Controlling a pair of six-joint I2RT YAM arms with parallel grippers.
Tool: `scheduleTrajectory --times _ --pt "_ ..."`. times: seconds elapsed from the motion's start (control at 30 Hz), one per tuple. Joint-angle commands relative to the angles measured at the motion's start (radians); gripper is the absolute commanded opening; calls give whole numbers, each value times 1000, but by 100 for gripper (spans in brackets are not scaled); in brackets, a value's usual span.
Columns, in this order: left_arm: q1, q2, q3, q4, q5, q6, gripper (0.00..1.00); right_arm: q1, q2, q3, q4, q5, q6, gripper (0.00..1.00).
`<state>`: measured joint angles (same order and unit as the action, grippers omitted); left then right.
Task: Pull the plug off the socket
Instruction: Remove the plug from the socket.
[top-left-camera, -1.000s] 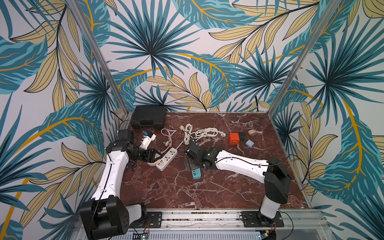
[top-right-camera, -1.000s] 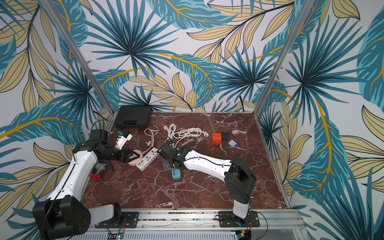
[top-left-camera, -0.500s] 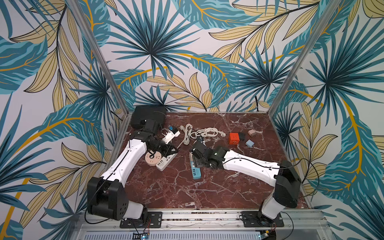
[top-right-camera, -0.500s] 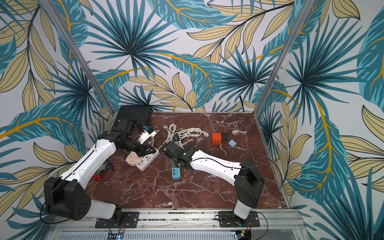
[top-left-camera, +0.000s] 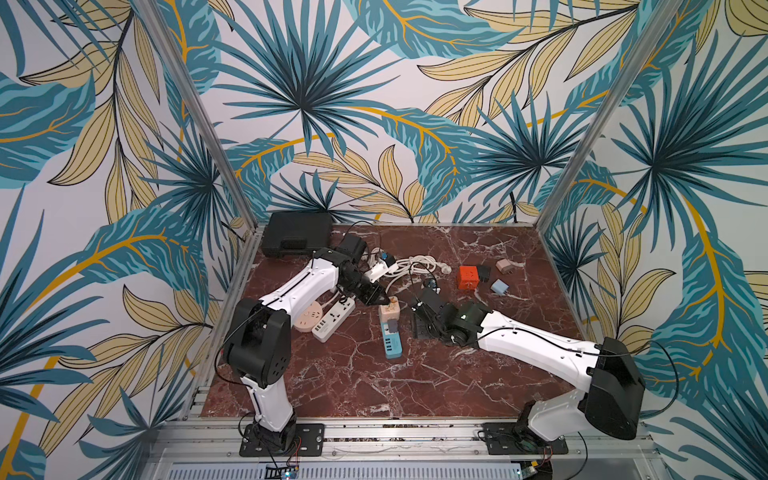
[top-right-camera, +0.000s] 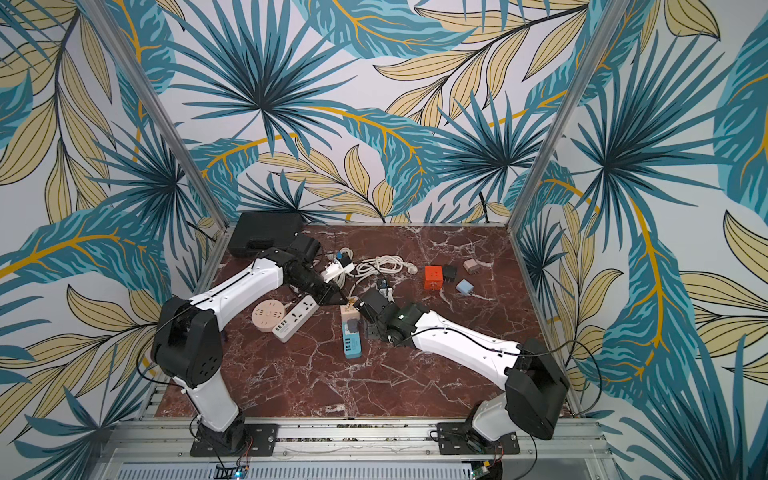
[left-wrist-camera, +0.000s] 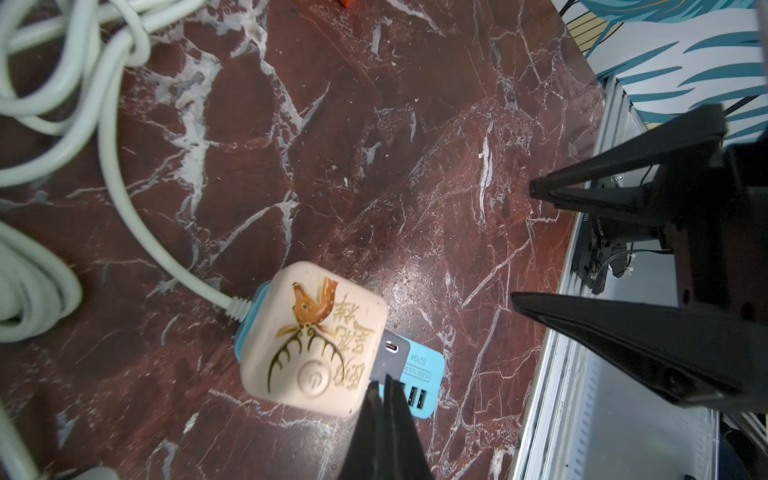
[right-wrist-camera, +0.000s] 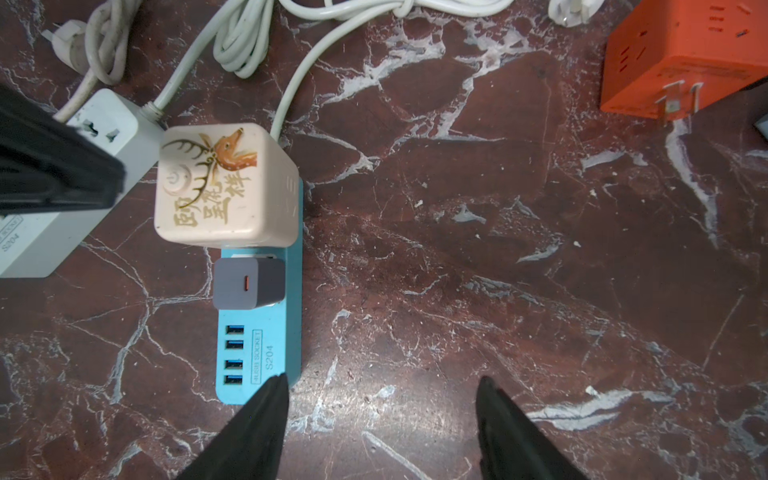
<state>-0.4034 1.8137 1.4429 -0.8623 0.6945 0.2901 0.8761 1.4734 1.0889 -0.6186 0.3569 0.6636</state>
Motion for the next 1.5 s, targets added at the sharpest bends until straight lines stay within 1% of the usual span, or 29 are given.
scheduleTrajectory --times 0.0,0.1,0.33,0.53,0.73,0.93,1.07,1.27,1.47 --pt "1 38 58 -58 -5 14 0 0 -24 -25 37 -19 16 74" --pt "0 69 59 -91 -12 30 0 0 -27 -26 52 -25 5 74" --pt "2 76 -3 -67 -62 41 0 0 1 -17 86 -50 -22 74" --pt "6 78 -40 -61 -73 40 0 -1 57 31 83 -71 -47 74" --pt "11 69 -64 -52 -89 44 0 8 157 123 60 -108 -72 72" --pt "14 66 -78 -41 -87 34 0 18 252 168 104 -143 -56 63" --pt "14 70 -93 -32 -87 32 0 27 313 210 98 -141 -34 61" --pt "15 66 -99 -23 -86 30 0 31 329 195 142 -112 -4 60" --pt "15 70 -100 -24 -88 29 0 30 322 149 211 -122 -6 59"
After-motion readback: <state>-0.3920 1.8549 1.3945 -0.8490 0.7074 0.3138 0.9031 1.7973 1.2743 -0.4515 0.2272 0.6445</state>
